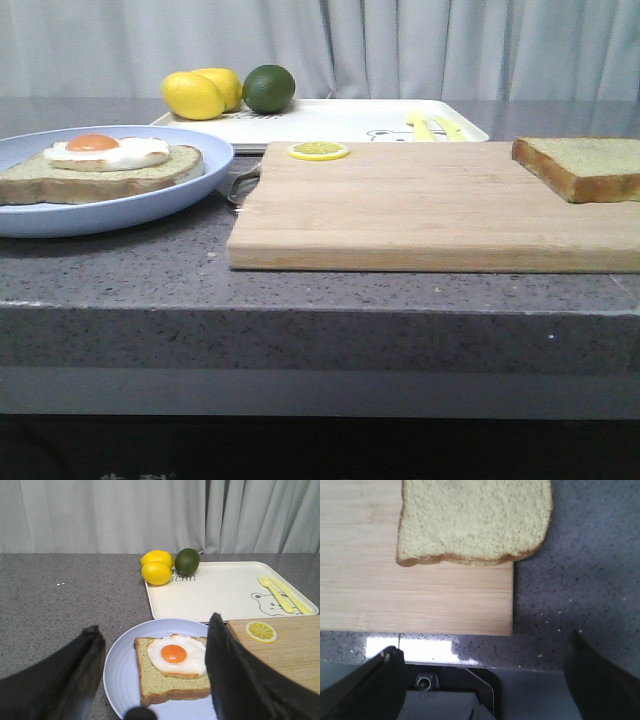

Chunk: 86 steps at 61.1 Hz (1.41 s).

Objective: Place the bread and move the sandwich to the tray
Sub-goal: 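Grasp the plain bread slice by its edge with the right gripper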

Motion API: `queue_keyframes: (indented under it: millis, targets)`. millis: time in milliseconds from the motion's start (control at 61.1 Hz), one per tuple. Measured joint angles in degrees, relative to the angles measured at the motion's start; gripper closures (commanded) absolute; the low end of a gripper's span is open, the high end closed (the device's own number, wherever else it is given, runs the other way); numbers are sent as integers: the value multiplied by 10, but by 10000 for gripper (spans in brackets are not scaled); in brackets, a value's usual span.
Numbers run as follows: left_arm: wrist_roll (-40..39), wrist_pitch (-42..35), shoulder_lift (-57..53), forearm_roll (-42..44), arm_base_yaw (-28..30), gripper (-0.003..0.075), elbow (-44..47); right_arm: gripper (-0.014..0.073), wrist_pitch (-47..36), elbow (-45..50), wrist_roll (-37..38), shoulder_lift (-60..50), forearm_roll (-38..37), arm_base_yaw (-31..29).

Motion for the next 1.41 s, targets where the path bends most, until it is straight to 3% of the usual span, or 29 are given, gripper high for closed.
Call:
queue_keyframes:
  millis: [180, 442, 606, 786, 1212, 1408]
  targets:
    - [0, 1, 0, 0, -4, 281, 0, -52, 32, -51, -31, 101, 31, -66]
    - [0, 2, 0, 0, -4, 281, 0, -52, 46, -66, -208, 201, 271, -285]
    - [0, 2, 0, 0, -4, 281, 0, -52, 43, -67, -296, 254, 370, -364]
    - [0, 2, 0, 6, -4, 281, 0, -52, 40, -67, -341, 311, 418, -369]
    - [0, 2, 0, 11, -4, 281, 0, -52, 34, -66, -356, 357, 424, -273]
    - [0, 2, 0, 11, -4, 281, 0, -52, 34, -66, -359, 368, 440, -256]
